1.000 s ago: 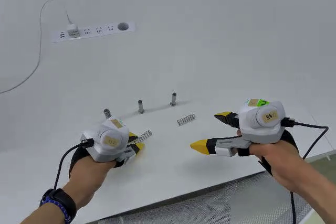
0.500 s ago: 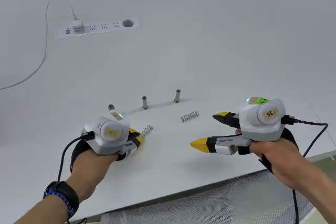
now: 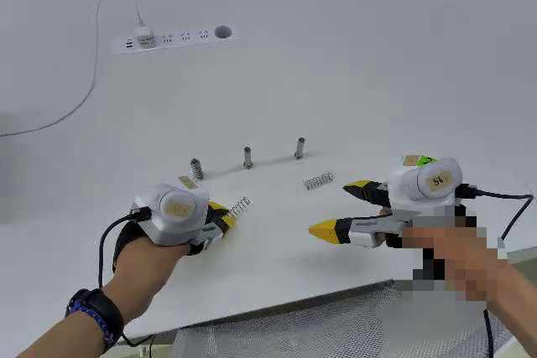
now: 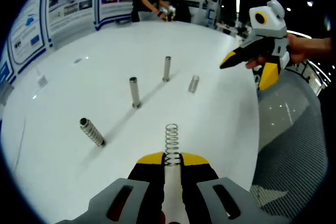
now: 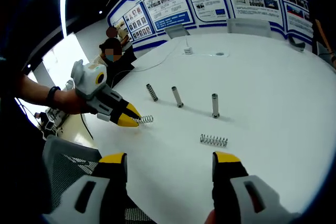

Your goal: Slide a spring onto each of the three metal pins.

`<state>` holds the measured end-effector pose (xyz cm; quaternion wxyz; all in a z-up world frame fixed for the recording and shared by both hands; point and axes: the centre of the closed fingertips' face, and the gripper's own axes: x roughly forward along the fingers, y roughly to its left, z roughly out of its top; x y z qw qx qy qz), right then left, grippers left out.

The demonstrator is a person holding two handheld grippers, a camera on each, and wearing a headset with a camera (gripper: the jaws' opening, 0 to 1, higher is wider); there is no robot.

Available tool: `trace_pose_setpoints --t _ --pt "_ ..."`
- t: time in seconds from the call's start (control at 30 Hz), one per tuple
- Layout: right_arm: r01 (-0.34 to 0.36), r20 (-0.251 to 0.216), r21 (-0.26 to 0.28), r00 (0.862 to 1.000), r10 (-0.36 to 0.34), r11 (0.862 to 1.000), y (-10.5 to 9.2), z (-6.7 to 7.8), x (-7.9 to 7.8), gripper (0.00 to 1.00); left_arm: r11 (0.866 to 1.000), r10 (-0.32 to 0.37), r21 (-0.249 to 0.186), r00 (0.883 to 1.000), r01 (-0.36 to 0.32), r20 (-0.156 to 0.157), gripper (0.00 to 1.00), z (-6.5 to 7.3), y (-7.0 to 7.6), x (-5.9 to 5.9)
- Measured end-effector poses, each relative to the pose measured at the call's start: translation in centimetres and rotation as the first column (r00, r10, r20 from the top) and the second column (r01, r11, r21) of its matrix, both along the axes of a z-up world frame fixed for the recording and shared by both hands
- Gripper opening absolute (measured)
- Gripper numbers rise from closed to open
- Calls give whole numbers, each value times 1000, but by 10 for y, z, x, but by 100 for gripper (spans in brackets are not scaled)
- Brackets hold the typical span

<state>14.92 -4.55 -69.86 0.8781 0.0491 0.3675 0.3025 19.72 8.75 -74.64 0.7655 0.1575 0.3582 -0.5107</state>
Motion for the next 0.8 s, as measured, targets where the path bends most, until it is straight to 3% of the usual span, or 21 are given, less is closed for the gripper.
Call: trace_pose_setpoints --t 0.8 --pt "-87 0 64 996 87 994 42 13 12 59 998 17 -67 1000 -15 26 10 41 11 -9"
